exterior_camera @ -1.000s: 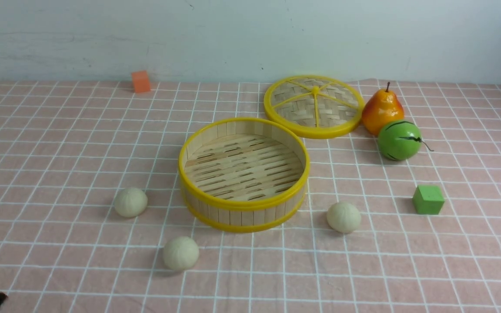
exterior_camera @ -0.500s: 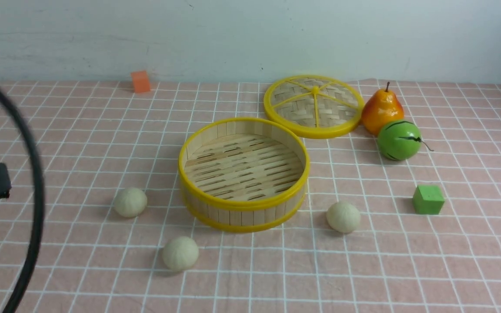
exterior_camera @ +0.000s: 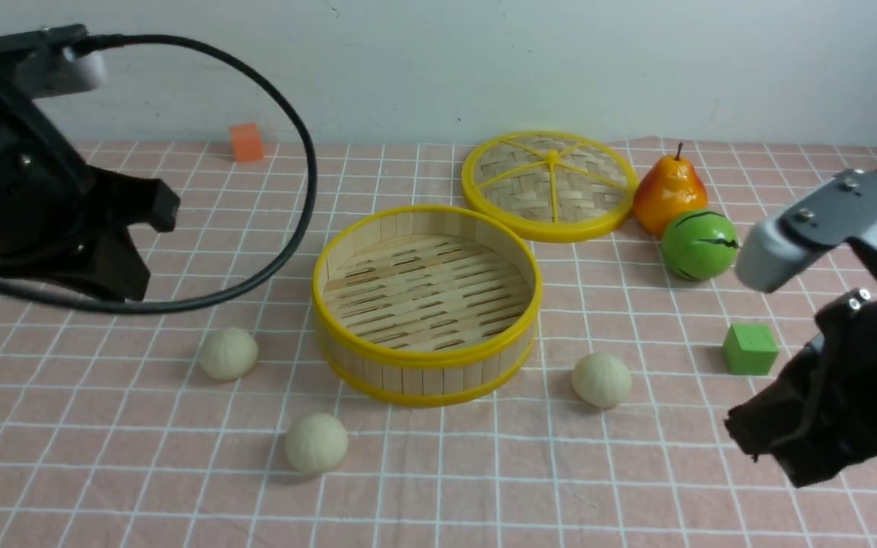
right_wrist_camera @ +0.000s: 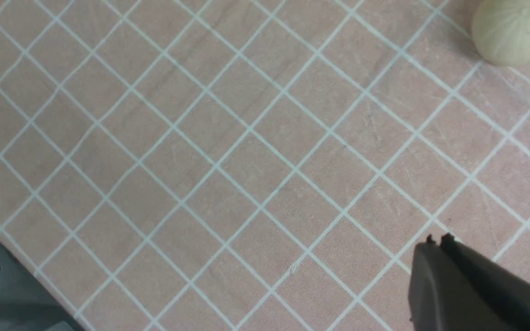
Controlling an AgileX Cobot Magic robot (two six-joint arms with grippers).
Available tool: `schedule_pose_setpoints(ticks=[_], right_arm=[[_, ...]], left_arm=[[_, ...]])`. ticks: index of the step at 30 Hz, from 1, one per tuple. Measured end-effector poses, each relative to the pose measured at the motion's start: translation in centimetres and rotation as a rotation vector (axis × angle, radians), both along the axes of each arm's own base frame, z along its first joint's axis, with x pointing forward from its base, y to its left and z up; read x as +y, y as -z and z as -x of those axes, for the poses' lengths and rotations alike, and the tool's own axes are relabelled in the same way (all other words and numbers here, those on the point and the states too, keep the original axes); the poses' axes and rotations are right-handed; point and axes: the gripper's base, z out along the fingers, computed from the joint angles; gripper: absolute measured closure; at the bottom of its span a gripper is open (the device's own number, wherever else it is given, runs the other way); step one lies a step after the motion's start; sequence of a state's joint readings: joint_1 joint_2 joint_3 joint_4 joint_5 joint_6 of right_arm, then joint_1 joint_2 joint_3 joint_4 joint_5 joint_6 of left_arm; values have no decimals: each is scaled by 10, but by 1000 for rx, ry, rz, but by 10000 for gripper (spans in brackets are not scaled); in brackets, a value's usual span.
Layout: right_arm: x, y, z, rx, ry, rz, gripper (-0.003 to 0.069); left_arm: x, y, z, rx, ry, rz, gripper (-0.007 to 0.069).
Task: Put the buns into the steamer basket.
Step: Use the left arm to grab a steamed stuffed bun
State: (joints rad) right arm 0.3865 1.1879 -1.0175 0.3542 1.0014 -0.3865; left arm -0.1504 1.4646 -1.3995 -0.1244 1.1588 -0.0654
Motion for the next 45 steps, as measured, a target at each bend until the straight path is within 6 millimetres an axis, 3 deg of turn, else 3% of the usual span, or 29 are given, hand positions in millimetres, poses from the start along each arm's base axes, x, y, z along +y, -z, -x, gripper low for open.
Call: schedule_pose_setpoints(ticks=[3,6,9,18,24,30,32,36,42,45], right_arm=[[6,2,1,10,-21,13,669],[9,2,3,15,-38,17,668],[9,2,3,19,-31,14,664],[6,5,-2,17,30,44,657],[3,7,0,28,21,91,649],[3,6,-3,-3,29,80,643],[4,6,-4,-9,31,77,642],[4,6,-4,-12,31,77,635],[3,6,-4,-13,31,79,627],[3,6,-4,-13,31,79,627]], left_arm=[[2,10,-19,15,-5,-54,354],[3,36,-48,32,-29,-112,211],[-1,64,-69,56,-61,-97,152],[-10,135,-100,179,-79,-64,127],[-11,151,-111,138,-87,-62,127],[-12,153,-121,58,-102,-40,130],[-12,155,-122,56,-102,-40,143],[-13,164,-123,87,-100,-48,251],[-12,168,-123,104,-94,-64,524],[-11,158,-125,103,-89,-73,610]])
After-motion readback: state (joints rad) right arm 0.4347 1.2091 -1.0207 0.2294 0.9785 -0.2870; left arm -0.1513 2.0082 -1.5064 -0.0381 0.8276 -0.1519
